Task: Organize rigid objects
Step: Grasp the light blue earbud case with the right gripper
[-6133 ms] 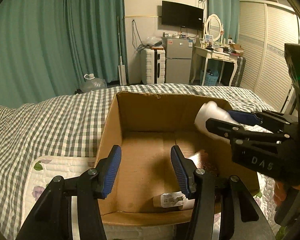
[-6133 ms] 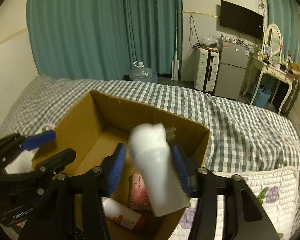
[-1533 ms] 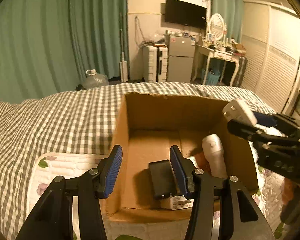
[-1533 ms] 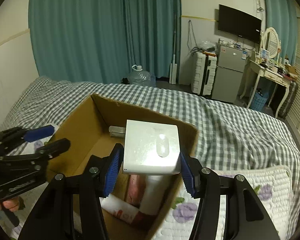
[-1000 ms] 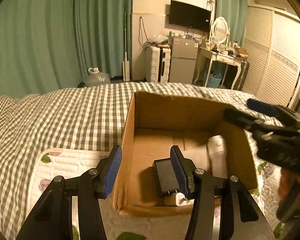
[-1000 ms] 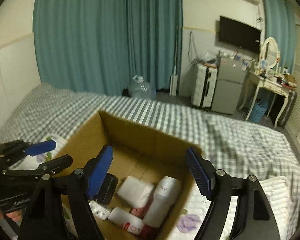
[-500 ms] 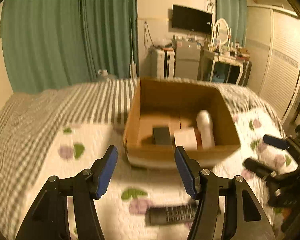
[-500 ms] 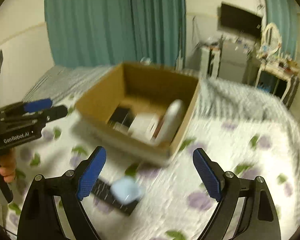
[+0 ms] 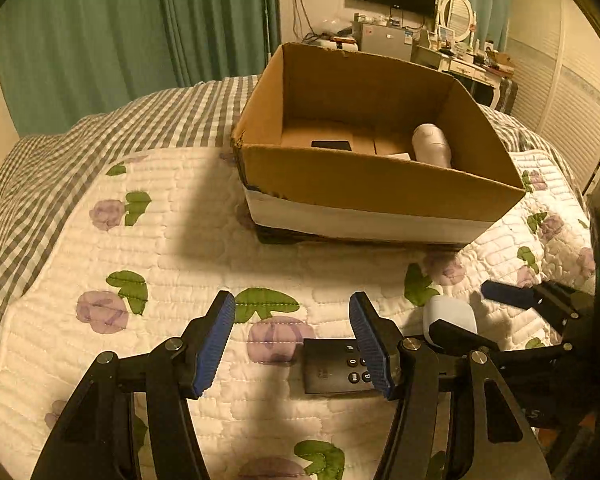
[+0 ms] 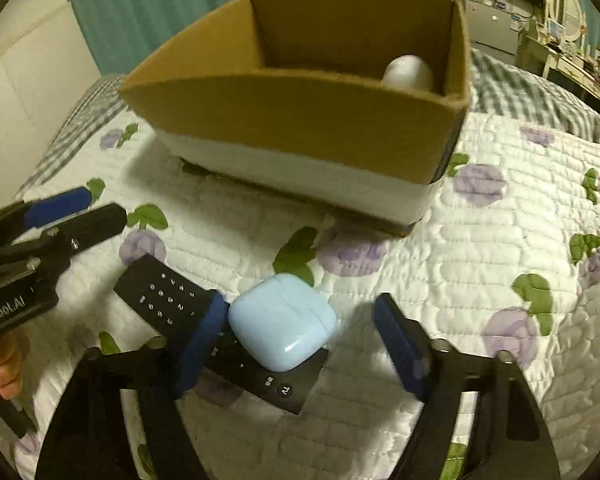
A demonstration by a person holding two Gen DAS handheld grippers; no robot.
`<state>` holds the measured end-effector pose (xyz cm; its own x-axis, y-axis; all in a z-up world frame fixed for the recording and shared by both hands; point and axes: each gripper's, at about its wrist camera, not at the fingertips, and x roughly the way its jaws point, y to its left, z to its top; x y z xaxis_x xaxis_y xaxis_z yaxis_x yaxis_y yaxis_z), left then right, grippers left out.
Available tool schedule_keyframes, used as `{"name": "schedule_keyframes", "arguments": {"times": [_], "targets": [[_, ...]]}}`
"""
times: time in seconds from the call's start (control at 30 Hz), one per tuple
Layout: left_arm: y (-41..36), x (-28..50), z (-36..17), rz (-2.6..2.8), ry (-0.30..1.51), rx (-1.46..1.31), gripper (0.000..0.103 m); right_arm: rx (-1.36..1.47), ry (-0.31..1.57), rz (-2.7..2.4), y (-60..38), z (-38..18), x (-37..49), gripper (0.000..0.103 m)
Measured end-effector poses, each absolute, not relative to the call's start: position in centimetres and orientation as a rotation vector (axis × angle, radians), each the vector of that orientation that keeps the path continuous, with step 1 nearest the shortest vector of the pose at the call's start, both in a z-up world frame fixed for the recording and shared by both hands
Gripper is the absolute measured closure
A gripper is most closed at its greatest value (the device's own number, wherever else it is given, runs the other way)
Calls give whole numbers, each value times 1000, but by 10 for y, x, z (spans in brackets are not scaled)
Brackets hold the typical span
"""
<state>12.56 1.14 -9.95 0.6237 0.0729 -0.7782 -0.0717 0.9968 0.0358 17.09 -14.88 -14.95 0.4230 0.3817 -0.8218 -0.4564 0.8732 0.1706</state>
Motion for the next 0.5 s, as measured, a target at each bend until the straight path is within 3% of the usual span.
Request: {"name": "schedule_keyframes", "arguments": {"times": [0.17,0.5], "targets": [[11,128,-106,85,912,11,41,-119,1020,547,-138,-158,167,45],[-4,106,-117,42,926,56,41,-98,909,453,-180,-116,148,45]]}}
